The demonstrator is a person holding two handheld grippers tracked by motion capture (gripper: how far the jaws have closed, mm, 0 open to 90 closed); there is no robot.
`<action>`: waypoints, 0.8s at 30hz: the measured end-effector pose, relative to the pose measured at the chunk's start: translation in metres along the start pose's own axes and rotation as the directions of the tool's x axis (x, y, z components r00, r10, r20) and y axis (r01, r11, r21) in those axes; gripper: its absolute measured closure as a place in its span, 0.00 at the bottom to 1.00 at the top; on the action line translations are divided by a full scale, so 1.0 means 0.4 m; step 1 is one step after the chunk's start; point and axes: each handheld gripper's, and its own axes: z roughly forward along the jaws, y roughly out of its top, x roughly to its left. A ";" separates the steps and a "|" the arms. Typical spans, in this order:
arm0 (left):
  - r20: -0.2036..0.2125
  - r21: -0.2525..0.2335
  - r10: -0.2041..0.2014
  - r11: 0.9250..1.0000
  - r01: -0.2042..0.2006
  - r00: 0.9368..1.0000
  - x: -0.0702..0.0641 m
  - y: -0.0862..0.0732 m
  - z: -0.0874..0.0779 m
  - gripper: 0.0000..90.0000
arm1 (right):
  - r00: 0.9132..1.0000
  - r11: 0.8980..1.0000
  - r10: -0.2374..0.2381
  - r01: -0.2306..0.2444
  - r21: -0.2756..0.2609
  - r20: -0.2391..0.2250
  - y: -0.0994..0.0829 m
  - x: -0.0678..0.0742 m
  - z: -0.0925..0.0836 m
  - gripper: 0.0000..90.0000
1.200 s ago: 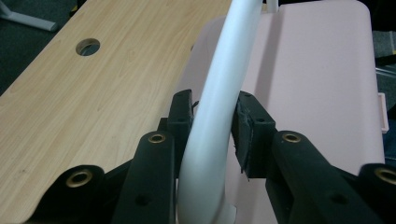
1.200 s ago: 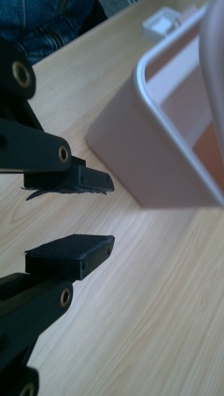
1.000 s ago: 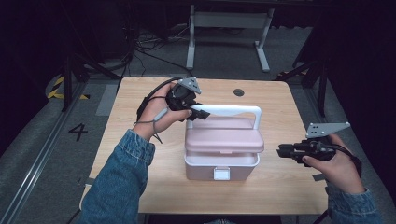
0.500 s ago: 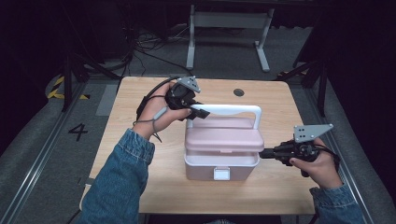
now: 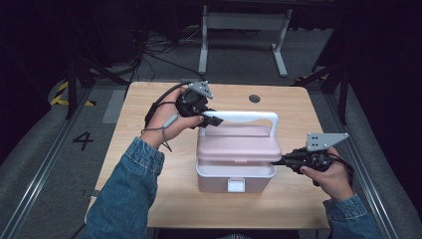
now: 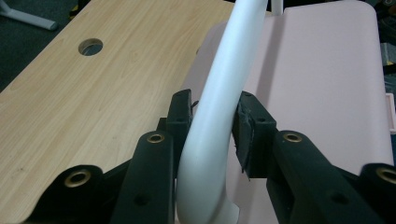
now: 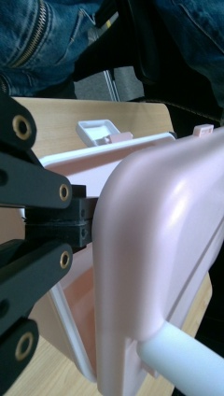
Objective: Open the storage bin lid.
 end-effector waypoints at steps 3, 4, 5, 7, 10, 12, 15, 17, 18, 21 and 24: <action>-0.006 -0.009 -0.010 1.000 0.010 1.000 0.002 0.001 -0.001 0.75 | 1.000 1.000 0.002 -0.002 -0.012 0.011 0.002 0.000 -0.002 1.00; -0.011 -0.015 -0.011 1.000 0.011 1.000 0.003 0.001 -0.001 0.71 | 1.000 1.000 0.002 -0.002 -0.013 0.012 0.003 0.000 -0.003 1.00; -0.014 -0.032 -0.017 0.999 0.017 1.000 0.003 0.001 -0.001 0.66 | 1.000 1.000 0.002 -0.002 -0.017 0.015 0.003 0.000 -0.003 1.00; -0.008 -0.048 -0.024 0.999 0.023 1.000 0.002 0.000 -0.003 0.59 | 1.000 1.000 0.004 -0.003 -0.017 0.022 0.005 -0.001 -0.004 1.00; -0.022 -0.062 -0.021 0.998 0.020 1.000 -0.001 -0.001 -0.008 0.53 | 1.000 1.000 0.002 -0.001 -0.018 0.031 0.009 0.000 -0.003 1.00; -0.032 -0.078 -0.024 0.997 0.022 0.999 -0.004 -0.003 -0.016 0.50 | 0.999 1.000 -0.001 0.002 -0.020 0.038 0.012 0.000 -0.003 1.00; -0.061 -0.108 -0.029 0.994 0.022 0.998 -0.007 -0.006 -0.038 0.44 | 0.999 1.000 -0.003 0.004 -0.024 0.045 0.019 -0.001 -0.005 1.00; -0.079 -0.119 -0.036 0.992 0.026 0.996 -0.010 -0.012 -0.061 0.44 | 0.998 1.000 -0.006 0.007 -0.027 0.056 0.024 -0.002 -0.006 1.00; -0.087 -0.122 -0.036 0.992 0.025 0.996 -0.012 -0.016 -0.070 0.43 | 0.998 1.000 -0.007 0.008 -0.027 0.059 0.026 -0.002 -0.007 1.00; -0.126 -0.118 -0.041 0.993 0.026 0.991 -0.019 -0.032 -0.100 0.42 | 0.997 1.000 -0.009 0.011 -0.026 0.073 0.034 -0.001 -0.009 1.00; -0.142 -0.123 -0.051 0.992 0.034 0.989 -0.023 -0.045 -0.116 0.42 | 0.996 0.999 -0.017 0.020 -0.030 0.083 0.045 -0.002 -0.012 1.00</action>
